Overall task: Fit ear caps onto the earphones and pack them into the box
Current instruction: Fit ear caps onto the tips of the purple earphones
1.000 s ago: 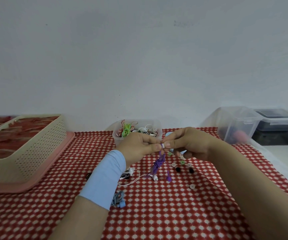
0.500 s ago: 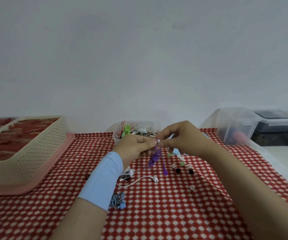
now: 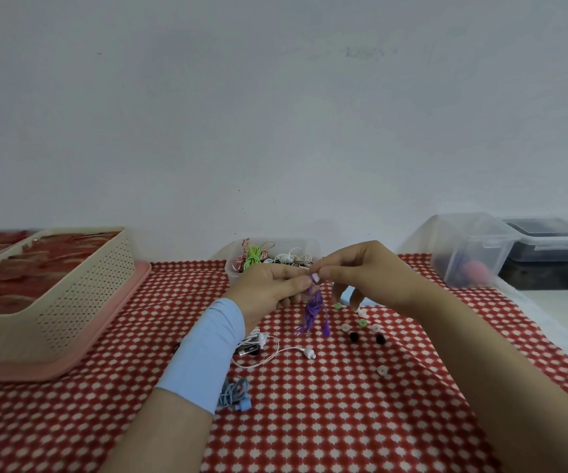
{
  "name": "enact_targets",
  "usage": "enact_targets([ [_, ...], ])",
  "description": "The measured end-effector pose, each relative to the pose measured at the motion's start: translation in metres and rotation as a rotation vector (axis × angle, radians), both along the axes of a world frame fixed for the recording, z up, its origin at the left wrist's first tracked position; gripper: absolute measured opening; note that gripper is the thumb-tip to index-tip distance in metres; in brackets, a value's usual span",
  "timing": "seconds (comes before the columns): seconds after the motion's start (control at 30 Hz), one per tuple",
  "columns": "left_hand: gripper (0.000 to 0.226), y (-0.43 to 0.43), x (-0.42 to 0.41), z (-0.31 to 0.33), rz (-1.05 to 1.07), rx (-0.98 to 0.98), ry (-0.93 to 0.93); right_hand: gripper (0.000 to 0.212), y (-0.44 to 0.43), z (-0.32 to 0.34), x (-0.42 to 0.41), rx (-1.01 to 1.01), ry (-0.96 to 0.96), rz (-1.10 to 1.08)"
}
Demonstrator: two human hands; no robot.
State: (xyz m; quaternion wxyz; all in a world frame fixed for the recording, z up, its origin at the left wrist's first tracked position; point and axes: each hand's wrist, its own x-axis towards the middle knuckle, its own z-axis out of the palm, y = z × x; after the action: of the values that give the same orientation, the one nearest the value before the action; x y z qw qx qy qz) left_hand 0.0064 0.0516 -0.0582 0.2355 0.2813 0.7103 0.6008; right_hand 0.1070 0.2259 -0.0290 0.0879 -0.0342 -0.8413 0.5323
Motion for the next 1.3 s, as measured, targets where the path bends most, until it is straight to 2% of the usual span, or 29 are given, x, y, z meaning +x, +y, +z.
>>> enact_targets([
  [0.1,0.019,-0.002,-0.001,0.0,-0.024,0.015,-0.005,0.011,0.0,0.001,0.003,-0.113,-0.052,0.029],
  [0.2,0.014,-0.003,-0.001,-0.001,-0.041,0.048,-0.046,0.013,0.001,0.0,0.003,-0.186,-0.073,0.024],
  [0.37,0.015,-0.001,0.0,-0.001,-0.068,0.078,-0.068,0.031,0.001,0.002,0.005,-0.219,-0.105,0.059],
  [0.53,0.018,-0.002,0.004,0.001,-0.119,0.14,-0.104,0.029,0.001,0.001,0.004,-0.287,-0.127,0.077],
  [0.73,0.03,0.0,0.008,0.002,-0.141,0.132,-0.025,0.02,0.005,0.004,0.006,-0.365,-0.234,0.166],
  [0.8,0.024,0.003,0.009,0.005,-0.144,0.152,-0.018,0.021,0.007,0.004,0.006,-0.392,-0.205,0.183],
  [0.9,0.014,0.004,0.01,0.006,-0.136,0.166,-0.021,0.026,0.009,0.004,0.006,-0.376,-0.15,0.169],
  [1.07,0.028,0.003,0.011,0.005,-0.118,0.149,-0.002,0.021,0.007,0.003,0.007,-0.329,-0.155,0.143],
  [1.17,0.019,0.002,0.008,0.005,-0.078,0.091,0.045,0.022,0.005,0.002,0.005,-0.281,-0.145,0.104],
  [1.3,0.015,-0.005,0.005,0.005,-0.057,-0.022,0.104,0.01,0.004,-0.002,0.005,-0.212,-0.187,0.108],
])
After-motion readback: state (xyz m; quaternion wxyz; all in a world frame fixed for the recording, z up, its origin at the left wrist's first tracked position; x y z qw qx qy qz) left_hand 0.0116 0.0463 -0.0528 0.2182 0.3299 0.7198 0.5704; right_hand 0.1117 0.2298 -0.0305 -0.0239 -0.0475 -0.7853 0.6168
